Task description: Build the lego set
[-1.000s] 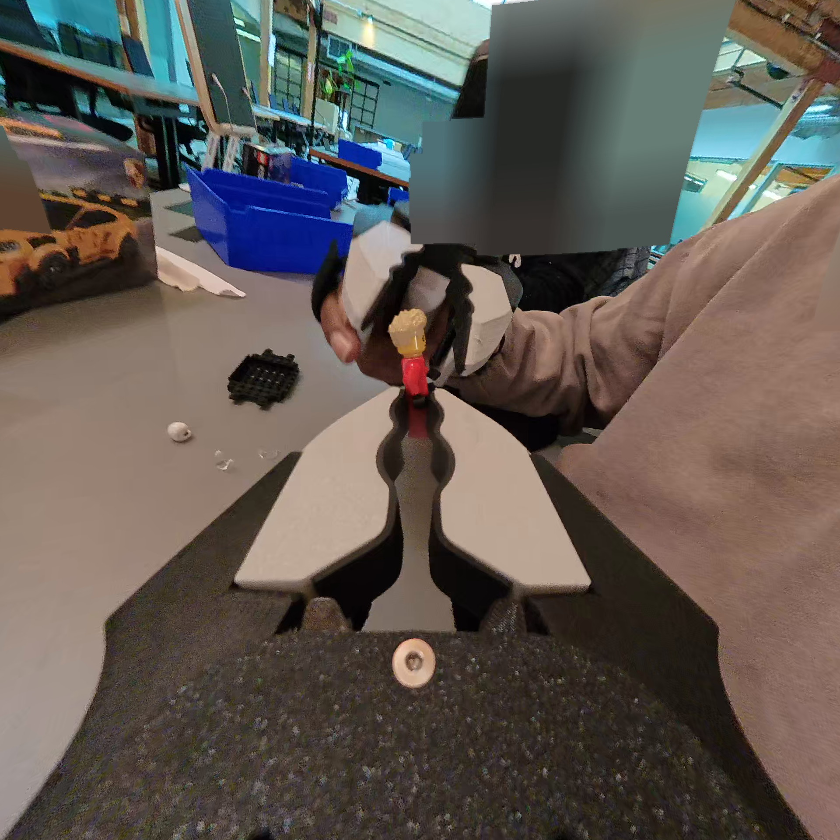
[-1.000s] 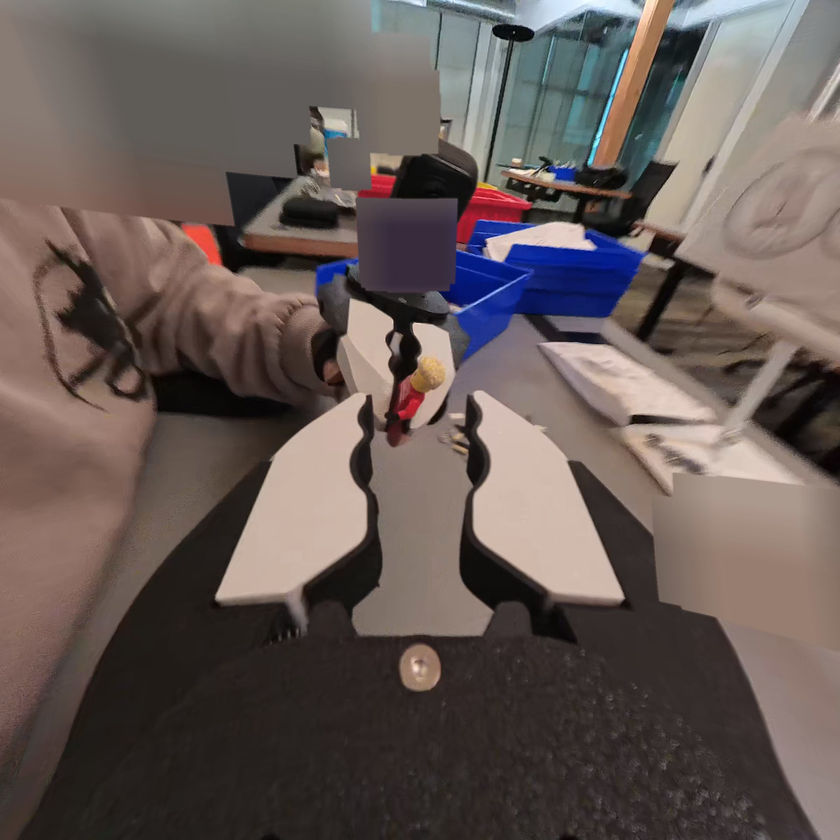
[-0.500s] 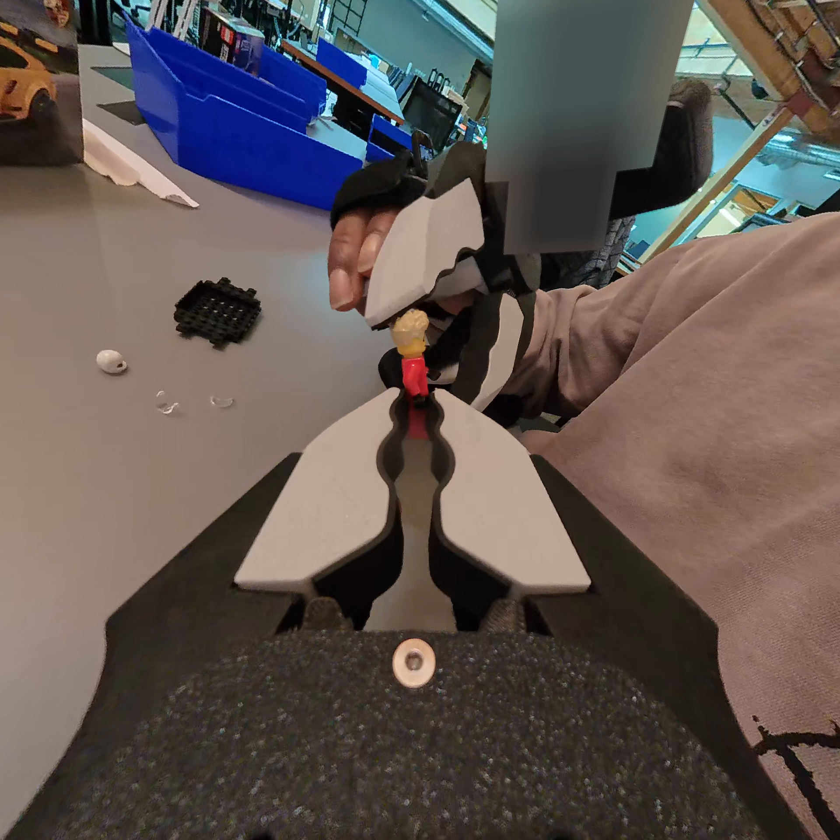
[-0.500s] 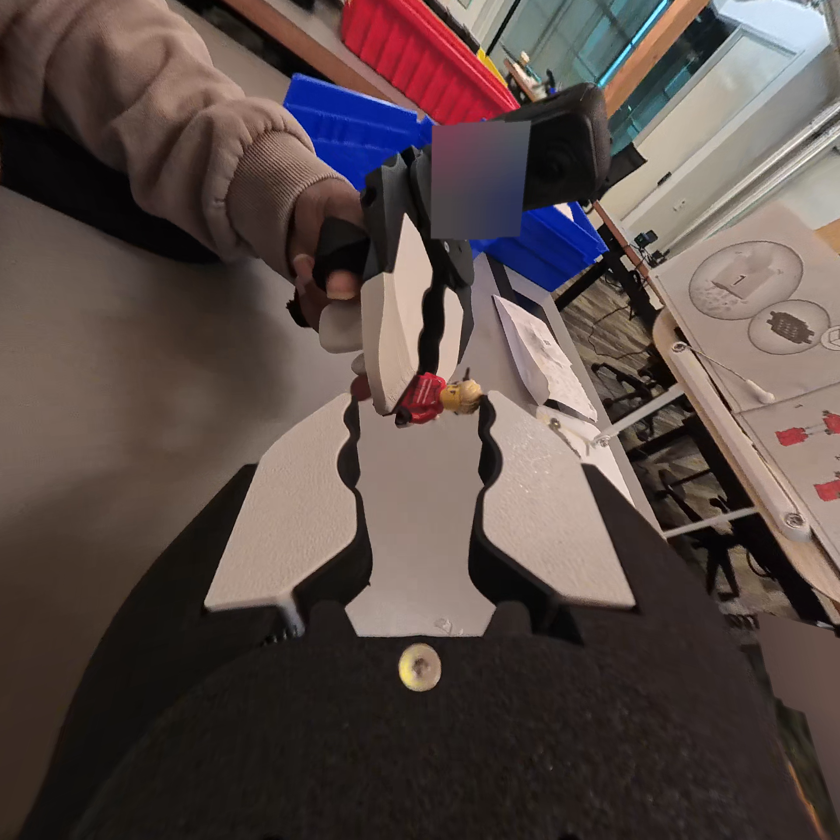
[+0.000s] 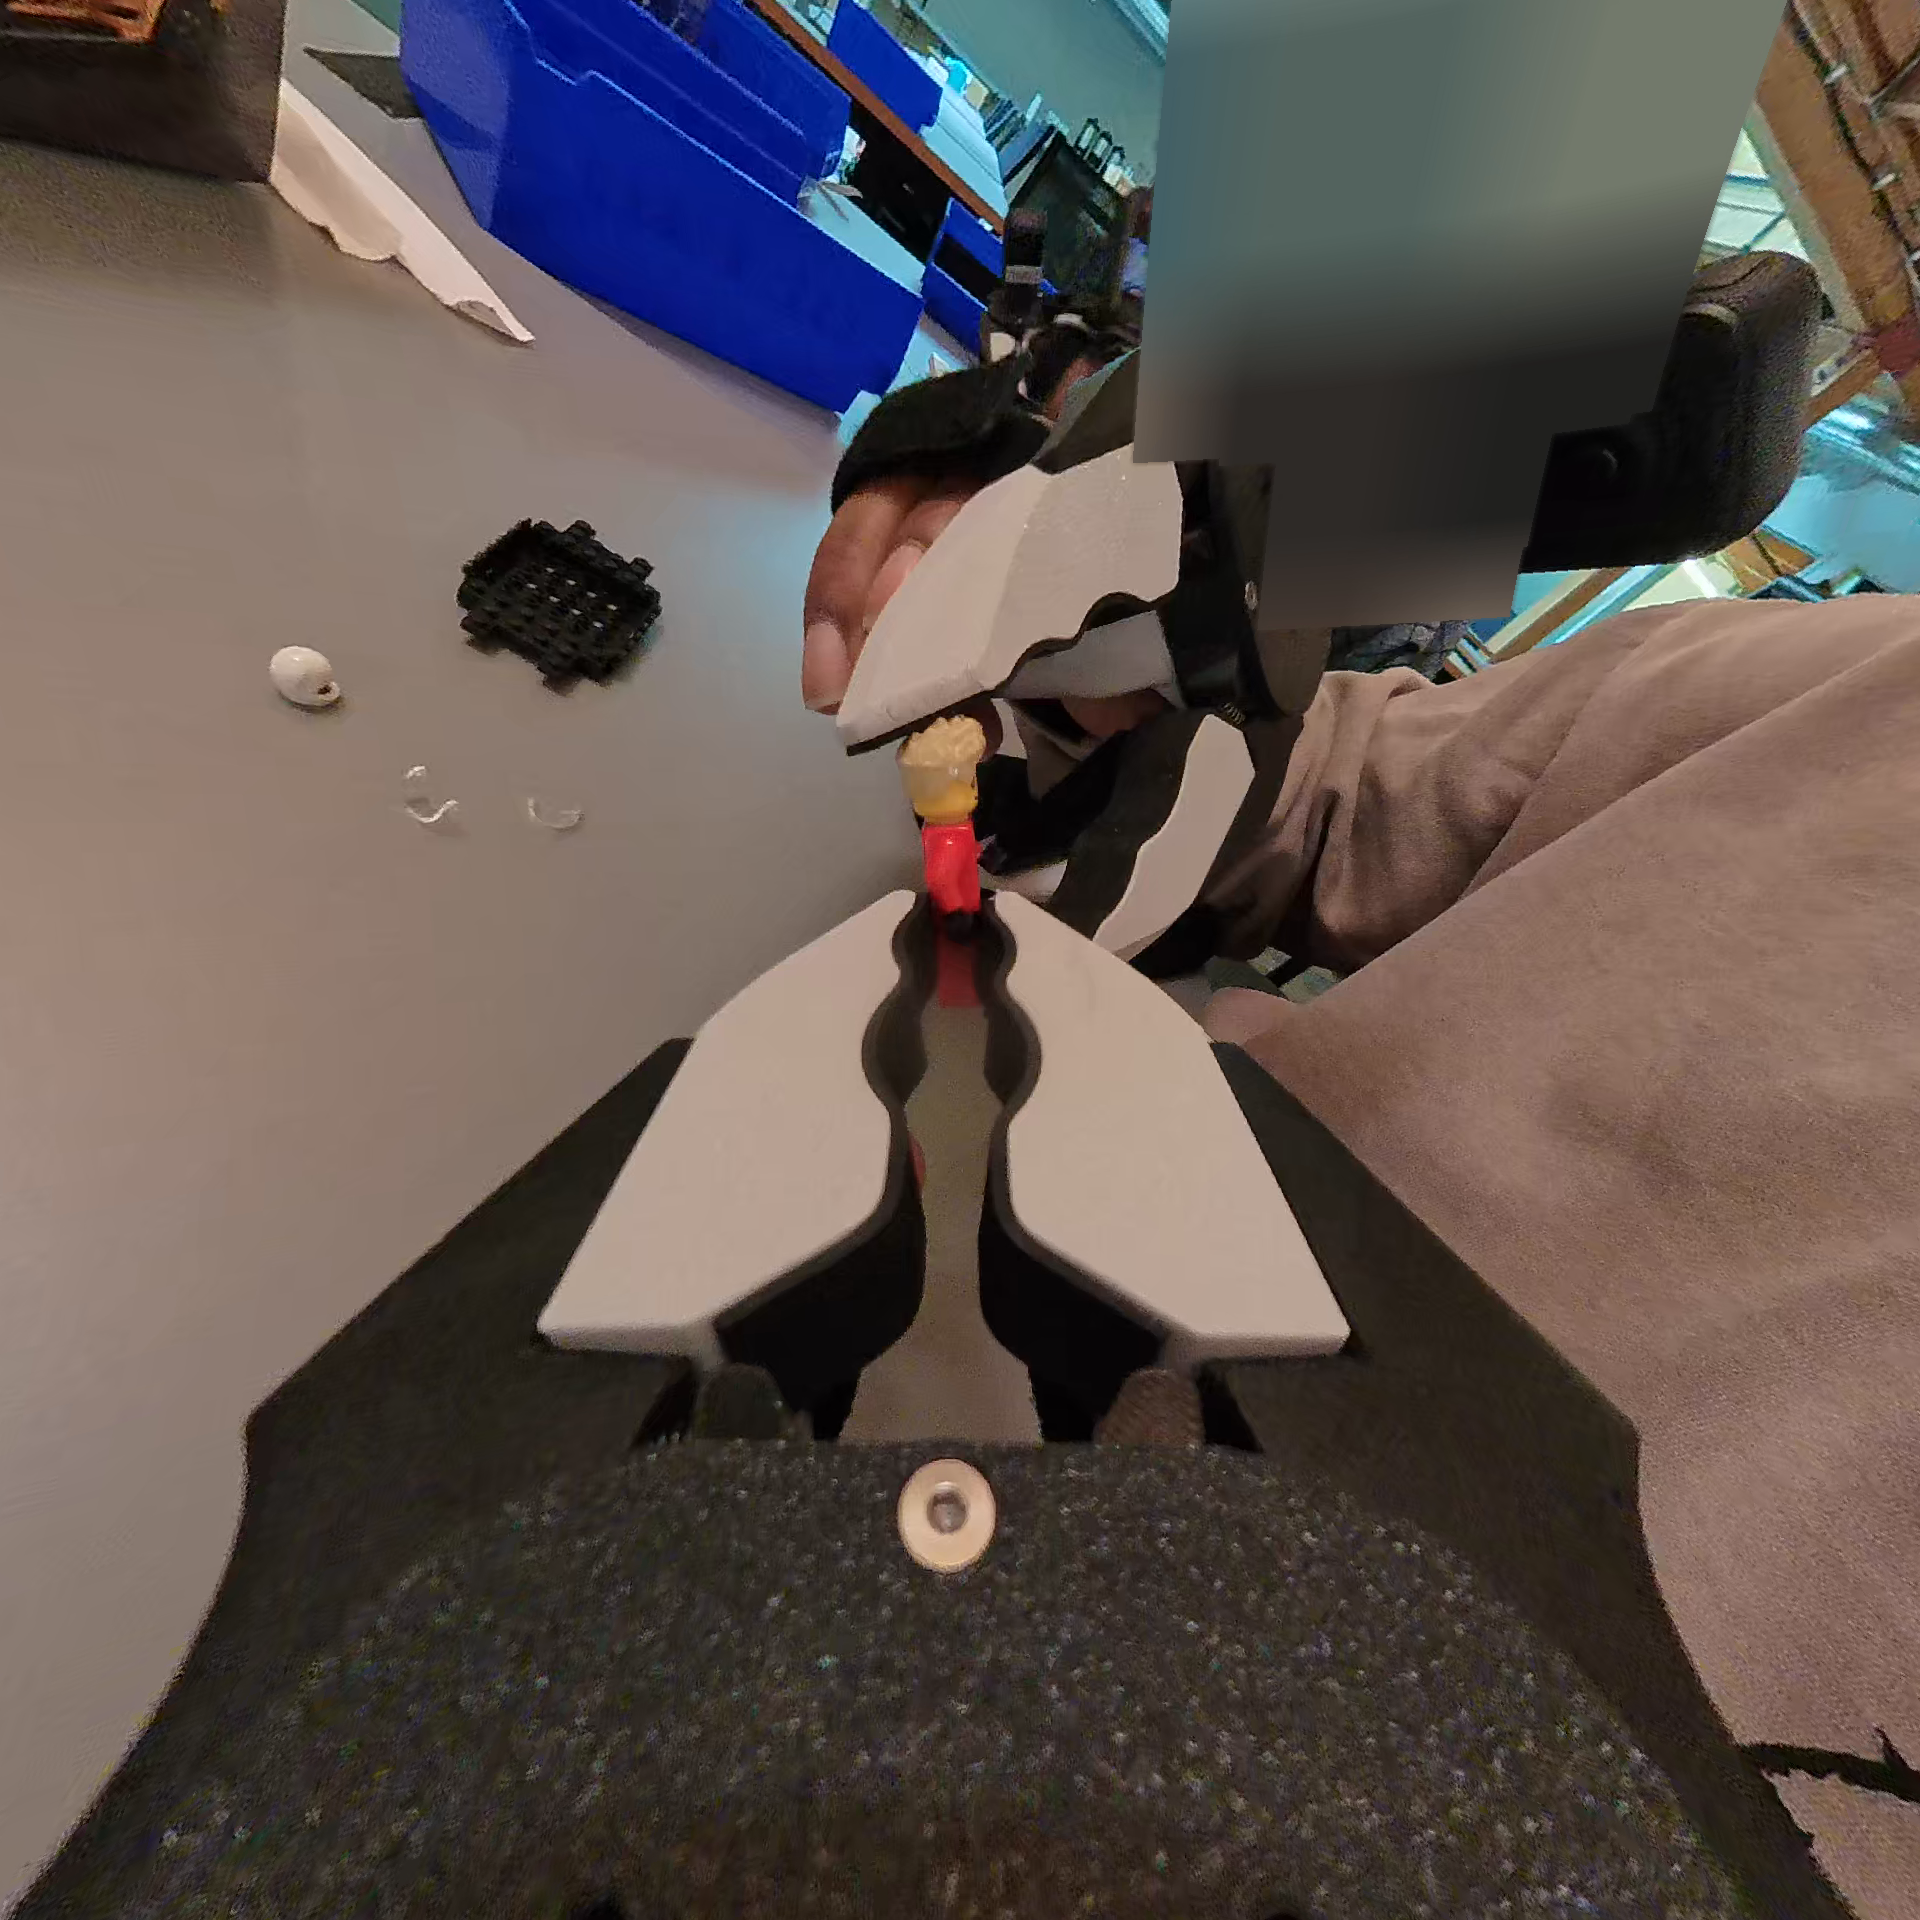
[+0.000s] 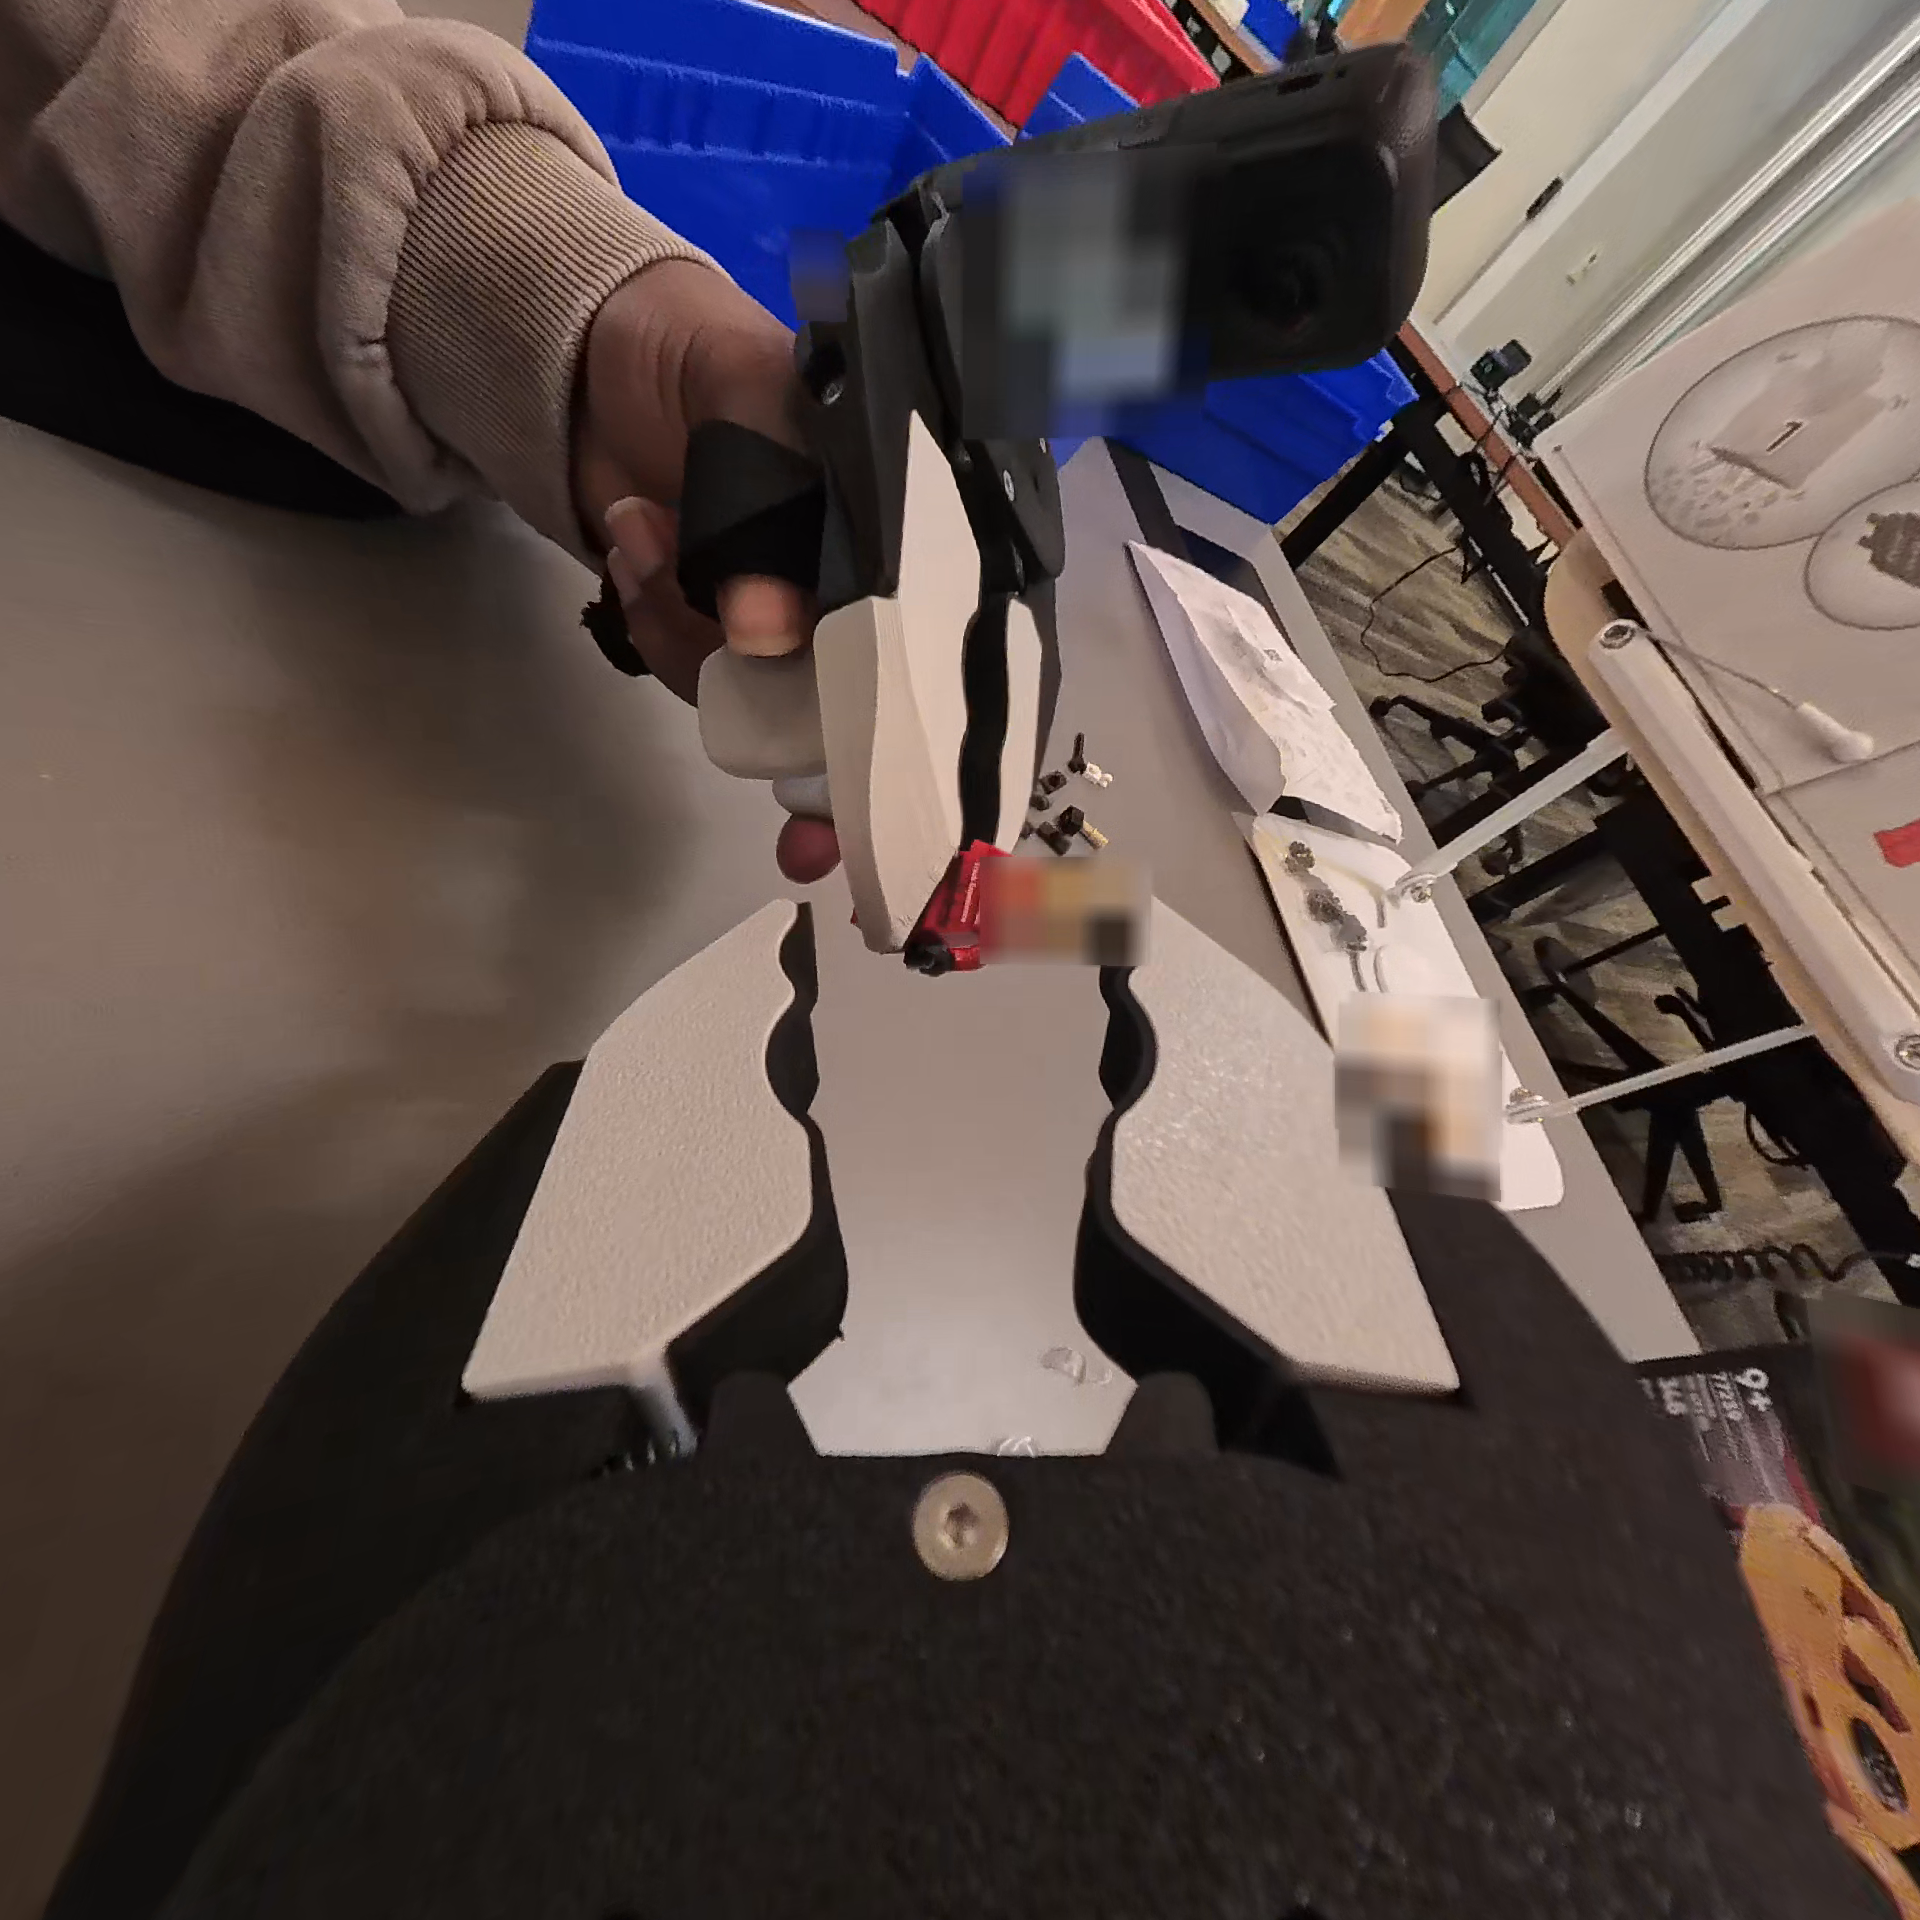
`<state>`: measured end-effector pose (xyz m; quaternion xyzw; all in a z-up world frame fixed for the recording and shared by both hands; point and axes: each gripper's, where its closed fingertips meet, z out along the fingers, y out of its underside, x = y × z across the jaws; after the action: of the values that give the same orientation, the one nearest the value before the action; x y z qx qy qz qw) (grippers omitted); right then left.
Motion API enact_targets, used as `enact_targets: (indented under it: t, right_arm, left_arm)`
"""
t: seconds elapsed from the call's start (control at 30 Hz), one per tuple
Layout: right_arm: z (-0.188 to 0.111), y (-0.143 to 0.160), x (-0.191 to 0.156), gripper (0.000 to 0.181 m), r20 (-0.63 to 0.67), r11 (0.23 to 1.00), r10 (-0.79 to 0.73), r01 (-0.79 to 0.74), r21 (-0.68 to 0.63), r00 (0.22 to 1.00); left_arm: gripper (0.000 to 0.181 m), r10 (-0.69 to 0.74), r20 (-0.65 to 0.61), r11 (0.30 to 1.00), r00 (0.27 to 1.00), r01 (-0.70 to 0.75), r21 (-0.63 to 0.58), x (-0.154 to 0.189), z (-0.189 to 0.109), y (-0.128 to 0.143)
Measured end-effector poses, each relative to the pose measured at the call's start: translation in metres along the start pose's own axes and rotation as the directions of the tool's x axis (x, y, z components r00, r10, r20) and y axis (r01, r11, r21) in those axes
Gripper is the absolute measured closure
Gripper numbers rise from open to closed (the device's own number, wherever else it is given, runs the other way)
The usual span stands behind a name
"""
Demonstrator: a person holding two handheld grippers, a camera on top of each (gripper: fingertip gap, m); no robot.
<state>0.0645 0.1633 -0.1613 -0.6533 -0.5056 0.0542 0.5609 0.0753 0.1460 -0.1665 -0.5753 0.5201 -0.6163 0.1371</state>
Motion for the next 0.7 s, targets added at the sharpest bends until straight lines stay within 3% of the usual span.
enact_targets:
  t: [0.37,0.6,0.7]
  right_arm:
    - [0.007,0.008,0.000,0.131,0.000,0.997,0.073,-0.073,-0.025,0.997]
    - [0.007,-0.001,0.005,0.130,0.049,0.969,0.241,-0.243,0.047,0.969]
    - [0.001,-0.010,0.013,0.130,0.142,0.891,0.406,-0.426,0.156,0.903]
  left_arm:
    - [0.175,-0.001,0.065,1.000,0.998,0.003,-0.030,-0.012,0.001,0.006]
    - [0.174,0.101,0.162,0.994,0.982,-0.094,-0.051,-0.018,-0.002,0.002]
    - [0.174,0.169,0.197,0.984,0.966,-0.155,-0.086,-0.020,-0.003,0.004]
